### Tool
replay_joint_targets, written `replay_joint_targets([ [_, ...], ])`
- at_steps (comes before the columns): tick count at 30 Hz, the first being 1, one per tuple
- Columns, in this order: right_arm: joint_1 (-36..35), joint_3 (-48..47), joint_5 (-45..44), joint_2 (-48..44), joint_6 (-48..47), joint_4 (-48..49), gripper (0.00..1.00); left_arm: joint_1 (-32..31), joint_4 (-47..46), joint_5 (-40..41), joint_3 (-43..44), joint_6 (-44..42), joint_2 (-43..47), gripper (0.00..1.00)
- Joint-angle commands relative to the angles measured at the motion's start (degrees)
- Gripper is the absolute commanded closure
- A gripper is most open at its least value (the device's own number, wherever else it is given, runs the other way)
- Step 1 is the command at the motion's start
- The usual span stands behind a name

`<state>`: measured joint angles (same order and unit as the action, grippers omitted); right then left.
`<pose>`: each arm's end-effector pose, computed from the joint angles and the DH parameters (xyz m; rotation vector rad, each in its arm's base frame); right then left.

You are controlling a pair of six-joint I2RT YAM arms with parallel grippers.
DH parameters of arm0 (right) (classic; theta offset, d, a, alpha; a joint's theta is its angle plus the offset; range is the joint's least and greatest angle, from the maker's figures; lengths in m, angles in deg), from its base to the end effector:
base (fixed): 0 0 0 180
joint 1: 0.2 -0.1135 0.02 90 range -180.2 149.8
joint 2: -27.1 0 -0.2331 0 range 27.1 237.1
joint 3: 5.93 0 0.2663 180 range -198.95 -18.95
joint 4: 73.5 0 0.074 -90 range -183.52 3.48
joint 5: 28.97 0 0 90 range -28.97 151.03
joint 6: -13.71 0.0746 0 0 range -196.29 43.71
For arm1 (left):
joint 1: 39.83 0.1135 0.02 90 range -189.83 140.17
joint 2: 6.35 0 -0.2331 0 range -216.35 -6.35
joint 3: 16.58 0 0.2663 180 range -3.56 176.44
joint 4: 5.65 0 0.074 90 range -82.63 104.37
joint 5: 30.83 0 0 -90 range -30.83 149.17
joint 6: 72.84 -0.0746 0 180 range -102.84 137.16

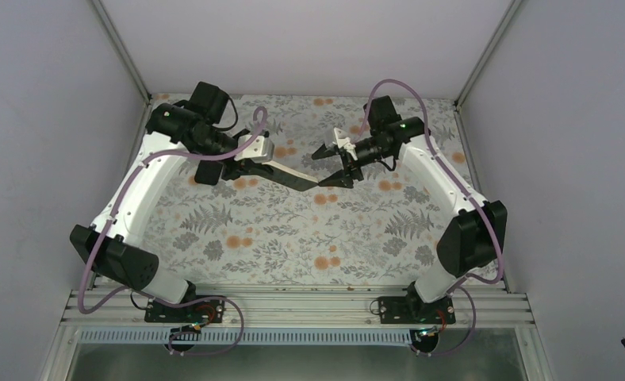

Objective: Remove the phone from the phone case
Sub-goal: Remove the phone case from the phone.

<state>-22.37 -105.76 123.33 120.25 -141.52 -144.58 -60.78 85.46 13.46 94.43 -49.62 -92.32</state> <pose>0.2939 0.1911 0.2792 -1.6987 1.3503 1.0295 0.2574 -0.1557 0.3435 1.7910 1.5586 -0.7230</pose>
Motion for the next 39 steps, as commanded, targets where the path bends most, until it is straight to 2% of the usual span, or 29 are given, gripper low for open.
replay_joint_targets([
  [1,-0.58,-2.12,1.10,1.21,1.83,1.55,0.22,0.30,-1.19,-4.55,1.81,-0.76,0.17,0.98],
  [8,-0.59,-3.22,-0.86,1.71,5.82,5.55,0.25,0.34,-0.41,-5.98,2.06,-1.36,0.17,0.98],
  [16,-0.92,-2.63,-10.40,1.69,18.30,21.43,0.29,0.21,-0.39,-10.67,1.97,-1.72,1.50,0.98],
  [25,-1.97,-9.03,-8.69,5.95,20.55,21.75,0.28,0.21,-0.77,-17.23,3.45,-1.58,-0.14,0.98],
  [33,-6.43,-12.93,-2.26,7.00,19.68,19.08,0.26,0.30,-19.40,-20.79,5.05,14.32,-1.09,0.98],
  [36,-8.02,-15.77,1.65,8.54,18.78,16.77,0.24,0.23,-32.43,-20.15,2.00,23.27,0.21,0.98],
  [39,-11.23,-23.38,7.28,13.69,14.84,7.60,0.25,0.21,-48.21,-17.40,-1.95,33.33,0.98,0.98],
])
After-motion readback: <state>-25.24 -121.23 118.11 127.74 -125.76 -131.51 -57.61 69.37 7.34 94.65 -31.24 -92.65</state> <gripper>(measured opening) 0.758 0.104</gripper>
